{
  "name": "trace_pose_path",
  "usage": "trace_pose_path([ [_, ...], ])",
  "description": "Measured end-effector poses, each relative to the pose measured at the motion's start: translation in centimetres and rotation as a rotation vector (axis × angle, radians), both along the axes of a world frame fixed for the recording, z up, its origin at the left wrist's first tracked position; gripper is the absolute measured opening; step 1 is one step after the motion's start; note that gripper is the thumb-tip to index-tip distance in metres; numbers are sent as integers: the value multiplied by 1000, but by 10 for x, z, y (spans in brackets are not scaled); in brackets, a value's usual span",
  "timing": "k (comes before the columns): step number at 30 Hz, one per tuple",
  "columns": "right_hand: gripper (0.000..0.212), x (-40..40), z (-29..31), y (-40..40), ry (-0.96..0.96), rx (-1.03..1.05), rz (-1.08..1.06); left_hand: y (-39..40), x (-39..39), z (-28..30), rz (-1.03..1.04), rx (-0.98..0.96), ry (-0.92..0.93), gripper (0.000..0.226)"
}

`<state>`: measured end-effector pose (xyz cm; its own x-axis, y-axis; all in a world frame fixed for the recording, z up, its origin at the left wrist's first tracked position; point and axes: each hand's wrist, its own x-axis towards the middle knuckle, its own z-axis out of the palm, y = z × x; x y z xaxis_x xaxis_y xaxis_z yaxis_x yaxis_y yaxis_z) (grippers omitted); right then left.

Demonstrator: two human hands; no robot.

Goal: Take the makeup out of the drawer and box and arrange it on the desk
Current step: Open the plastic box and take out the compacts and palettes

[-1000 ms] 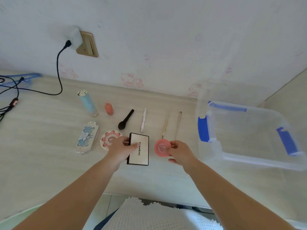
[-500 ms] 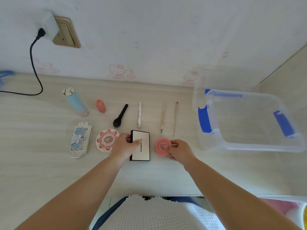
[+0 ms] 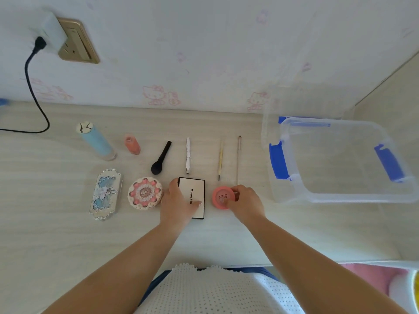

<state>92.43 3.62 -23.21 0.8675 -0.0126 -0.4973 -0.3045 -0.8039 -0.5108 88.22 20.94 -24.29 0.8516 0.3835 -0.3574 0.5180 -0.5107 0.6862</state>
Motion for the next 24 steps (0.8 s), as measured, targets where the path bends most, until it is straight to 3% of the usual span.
trace_pose_path([
  [6, 32, 2, -3, -3, 0, -10, 10, -8, -5, -3, 5, 121, 35, 87],
  [17, 40, 1, 3, -2, -6, -49, 51, -13, -12, 2, 8, 138, 29, 82],
  [21, 39, -2, 24, 5, -93, 134, 12, -14, -8, 15, 75, 107, -109, 76],
  [24, 36, 1, 47, 11, -144, 327, -29, -19, 10, 38, 124, -69, -274, 62],
])
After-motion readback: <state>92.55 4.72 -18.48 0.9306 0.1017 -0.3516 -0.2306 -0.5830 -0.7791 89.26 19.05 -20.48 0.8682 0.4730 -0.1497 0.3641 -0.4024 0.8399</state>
